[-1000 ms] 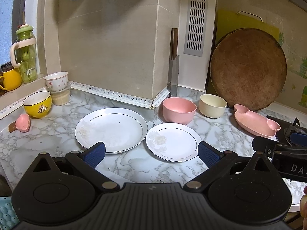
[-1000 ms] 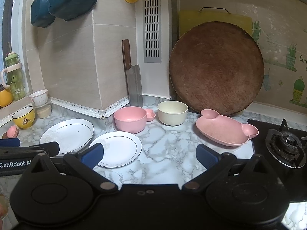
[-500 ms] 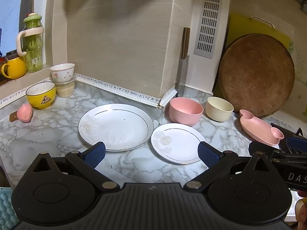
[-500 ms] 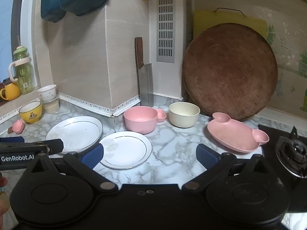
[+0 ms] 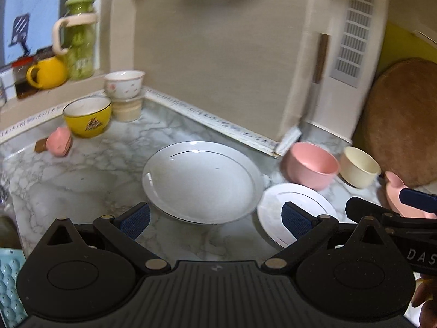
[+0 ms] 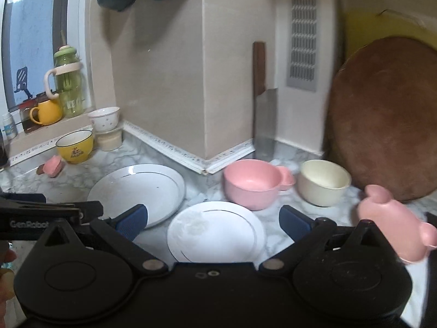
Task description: Organize plates and bowls
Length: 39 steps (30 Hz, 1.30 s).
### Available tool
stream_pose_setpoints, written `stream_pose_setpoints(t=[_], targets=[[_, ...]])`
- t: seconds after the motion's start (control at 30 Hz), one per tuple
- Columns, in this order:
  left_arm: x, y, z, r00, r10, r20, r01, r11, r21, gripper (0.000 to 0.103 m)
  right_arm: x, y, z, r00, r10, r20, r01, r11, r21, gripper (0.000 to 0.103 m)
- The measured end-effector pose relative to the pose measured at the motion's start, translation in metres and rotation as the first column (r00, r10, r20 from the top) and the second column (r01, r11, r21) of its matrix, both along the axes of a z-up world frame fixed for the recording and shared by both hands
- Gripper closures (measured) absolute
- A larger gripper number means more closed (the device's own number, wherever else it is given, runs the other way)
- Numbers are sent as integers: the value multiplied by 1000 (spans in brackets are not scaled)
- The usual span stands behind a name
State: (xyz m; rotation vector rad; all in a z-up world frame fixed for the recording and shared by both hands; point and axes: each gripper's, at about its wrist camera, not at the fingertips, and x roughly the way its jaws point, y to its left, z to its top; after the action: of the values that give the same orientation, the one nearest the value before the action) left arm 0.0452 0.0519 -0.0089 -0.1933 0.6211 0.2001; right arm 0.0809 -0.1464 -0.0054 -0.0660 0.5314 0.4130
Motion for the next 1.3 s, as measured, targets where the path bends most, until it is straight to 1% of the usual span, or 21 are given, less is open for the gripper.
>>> stream_pose_setpoints(t=[0.17,0.23,0.37,0.47,0.53,0.6,0.67,0.73,0.77,0.83,0.87,0.97,1.03,1.1,1.17,1.23,1.3], targets=[[21,20,-2,997,74,-22,-74,997,-16,0,35,20,-4,997,55,-45,-56,998,-19,0],[28,28,-3,994,105,-29,-105,994,-10,0,50,28,-6,992,95,-77,-97,995,-20,0],[49,43,-9,987,148,-63,-148,989,13,0,77,48,-11,982,138,-129,-144,989,-41,0],[64,53,-15,981,170,-96,-168,985,29,0,97,62,-17,970,138,-198,-153,986,-60,0],[74,60,-21,974,192,-119,-189,981,34,0,108,71,-22,964,141,-227,-160,985,-66,1],[86,70,-28,968,200,-152,-198,980,24,0,119,80,-26,955,160,-251,-183,980,-72,3],[95,80,-35,961,203,-186,-207,978,-2,0,129,87,-30,954,134,-267,-163,982,-90,6],[101,85,-39,955,215,-202,-219,976,5,0,137,94,-33,957,107,-269,-142,983,-114,6],[103,87,-41,955,213,-205,-216,976,5,0,142,96,-36,955,105,-277,-142,982,-120,8],[109,92,-45,953,211,-219,-216,976,2,0,149,101,-39,946,125,-298,-167,979,-119,8],[111,94,-47,952,210,-225,-217,976,-6,0,152,103,-41,941,138,-309,-182,976,-117,10],[118,99,-53,949,202,-244,-214,976,-27,1,164,110,-50,919,148,-365,-198,975,-103,19],[121,102,-55,948,192,-253,-209,977,-39,1,172,113,-56,904,134,-405,-187,978,-95,23],[125,105,-57,946,196,-260,-214,976,-45,1,177,115,-60,896,123,-427,-177,980,-89,28],[127,108,-59,945,189,-266,-211,976,-56,9,182,116,-63,892,116,-438,-171,981,-88,31],[130,114,-61,942,193,-276,-220,973,-71,10,186,116,-66,883,114,-455,-168,982,-81,37],[131,119,-62,942,189,-278,-221,971,-90,17,193,114,-69,869,111,-483,-162,985,-65,43]])
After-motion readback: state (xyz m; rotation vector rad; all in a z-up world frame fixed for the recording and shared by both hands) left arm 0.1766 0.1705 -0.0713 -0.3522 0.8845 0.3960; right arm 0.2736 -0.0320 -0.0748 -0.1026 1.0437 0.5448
